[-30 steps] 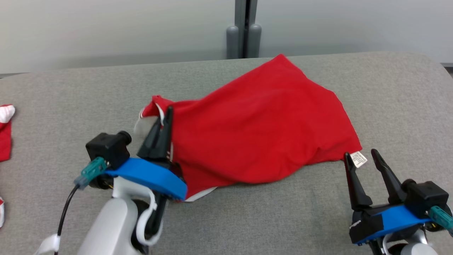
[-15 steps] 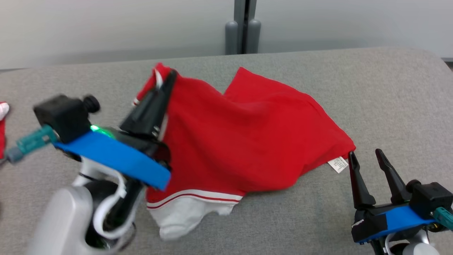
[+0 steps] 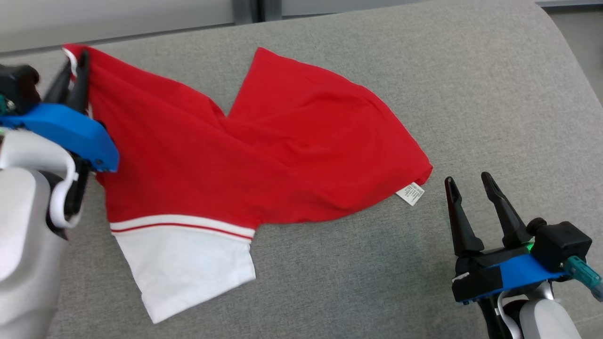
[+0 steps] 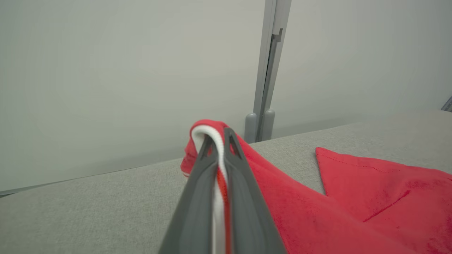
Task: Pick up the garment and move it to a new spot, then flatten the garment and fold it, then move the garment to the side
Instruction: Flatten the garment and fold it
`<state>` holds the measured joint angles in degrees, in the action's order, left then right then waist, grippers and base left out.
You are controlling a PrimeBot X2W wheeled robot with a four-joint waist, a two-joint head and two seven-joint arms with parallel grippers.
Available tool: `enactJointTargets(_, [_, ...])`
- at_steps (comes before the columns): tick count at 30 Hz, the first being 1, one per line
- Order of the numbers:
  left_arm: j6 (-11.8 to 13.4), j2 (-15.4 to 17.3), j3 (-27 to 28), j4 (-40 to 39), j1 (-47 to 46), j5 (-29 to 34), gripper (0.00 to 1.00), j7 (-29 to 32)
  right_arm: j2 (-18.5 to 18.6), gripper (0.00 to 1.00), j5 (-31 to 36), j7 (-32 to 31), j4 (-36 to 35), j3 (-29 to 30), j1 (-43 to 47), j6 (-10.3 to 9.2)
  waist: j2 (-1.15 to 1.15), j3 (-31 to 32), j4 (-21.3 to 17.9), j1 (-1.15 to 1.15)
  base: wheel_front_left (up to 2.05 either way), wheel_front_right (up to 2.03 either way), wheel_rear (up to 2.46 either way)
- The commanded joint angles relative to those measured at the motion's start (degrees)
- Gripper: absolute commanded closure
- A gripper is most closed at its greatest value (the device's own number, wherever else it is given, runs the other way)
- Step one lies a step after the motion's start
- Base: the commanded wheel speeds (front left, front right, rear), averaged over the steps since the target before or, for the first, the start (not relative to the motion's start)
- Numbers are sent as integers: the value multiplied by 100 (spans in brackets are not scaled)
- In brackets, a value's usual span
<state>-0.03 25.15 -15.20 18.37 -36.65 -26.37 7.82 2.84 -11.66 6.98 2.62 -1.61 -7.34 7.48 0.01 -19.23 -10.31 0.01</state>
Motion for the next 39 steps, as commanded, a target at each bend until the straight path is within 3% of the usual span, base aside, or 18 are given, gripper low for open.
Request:
enactJointTargets(1, [70, 86, 15, 175, -284, 176, 100, -205, 10, 0, -16, 54, 36, -8, -99, 2, -1, -61, -48, -1, 0, 0, 0])
enactJointTargets(7, [319, 104, 29, 732, -598, 433, 100, -532, 10, 0, -46, 128, 136, -13, -158, 3, -1, -72, -94, -1, 0, 0, 0])
enactJointTargets(8, [361, 77, 22, 847, -603, 441, 62, -558, 10, 0, -46, 134, 155, -11, -165, 3, -1, -51, -86, -1, 0, 0, 0])
enactJointTargets(9, [350, 27, -10, 943, -587, 440, 10, -570, 10, 0, -44, 137, 178, 2, -164, 3, -1, -17, -69, -1, 0, 0, 0])
enactJointTargets(10, [345, -19, -32, 1010, -570, 425, 0, -603, 10, 0, -40, 129, 198, 9, -160, 3, -1, 17, -49, -1, 0, 0, 0])
enactJointTargets(22, [107, -869, 70, 1342, 394, -335, 0, -1234, 10, 0, 223, -124, 122, 279, 119, 2, -1, 826, 448, -1, 0, 0, 0])
enactJointTargets(31, [72, -1472, -165, 728, 1895, -364, 0, -2159, 10, 0, 290, -351, 27, 554, 581, 2, -1, 1489, 778, -1, 0, 0, 0])
enactJointTargets(39, [305, -1604, -6, -282, 3172, 112, 0, -2301, 11, 0, 299, -399, 181, 853, 912, 3, -1, 1913, 1004, -1, 0, 0, 0])
